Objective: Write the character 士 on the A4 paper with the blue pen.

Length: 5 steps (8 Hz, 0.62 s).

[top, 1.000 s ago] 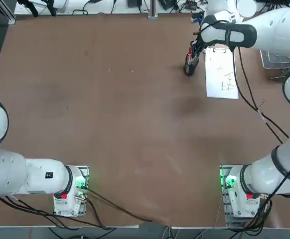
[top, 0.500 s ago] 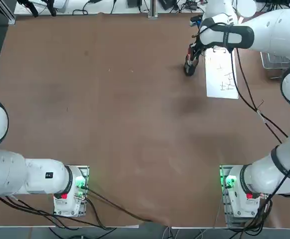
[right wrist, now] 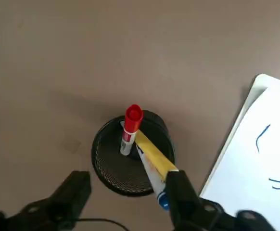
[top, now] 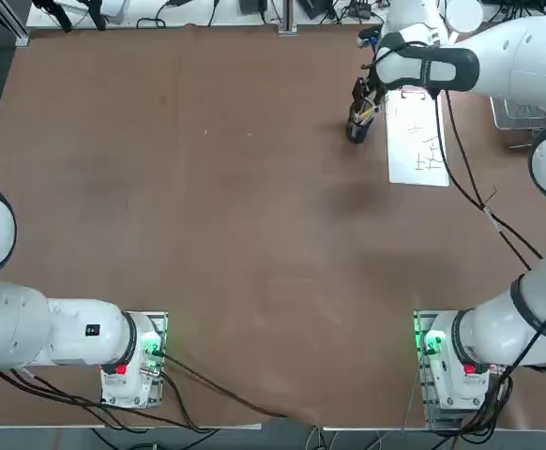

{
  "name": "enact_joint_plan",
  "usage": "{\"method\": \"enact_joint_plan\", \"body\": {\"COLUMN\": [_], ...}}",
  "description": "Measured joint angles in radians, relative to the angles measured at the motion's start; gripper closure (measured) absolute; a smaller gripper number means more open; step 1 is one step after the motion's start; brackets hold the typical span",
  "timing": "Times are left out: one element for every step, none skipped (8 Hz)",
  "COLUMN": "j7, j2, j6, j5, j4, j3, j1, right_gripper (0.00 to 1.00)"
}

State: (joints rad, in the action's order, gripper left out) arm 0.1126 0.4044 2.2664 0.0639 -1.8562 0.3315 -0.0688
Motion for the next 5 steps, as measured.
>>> {"method": "enact_joint_plan", "body": {"j7": [0.0, 0.0, 0.0, 0.0, 0.001], "j2": [-0.012, -0.028, -0.045, -0.067, -0.093], "j6": [-0.014, -0.028, -0.056, -0.091, -0.116], "j5": [0.0, 0.0, 0.0, 0.0, 0.0], "j4": [0.001, 0.005, 0.018, 0.038, 0.055], "j3": [0.0, -0.001, -0.003, -0.009, -0.022], "j1": [0.001, 0.002, 0.003, 0.004, 0.009], "right_gripper": [0.0, 0.0, 0.0, 0.0, 0.0]}}
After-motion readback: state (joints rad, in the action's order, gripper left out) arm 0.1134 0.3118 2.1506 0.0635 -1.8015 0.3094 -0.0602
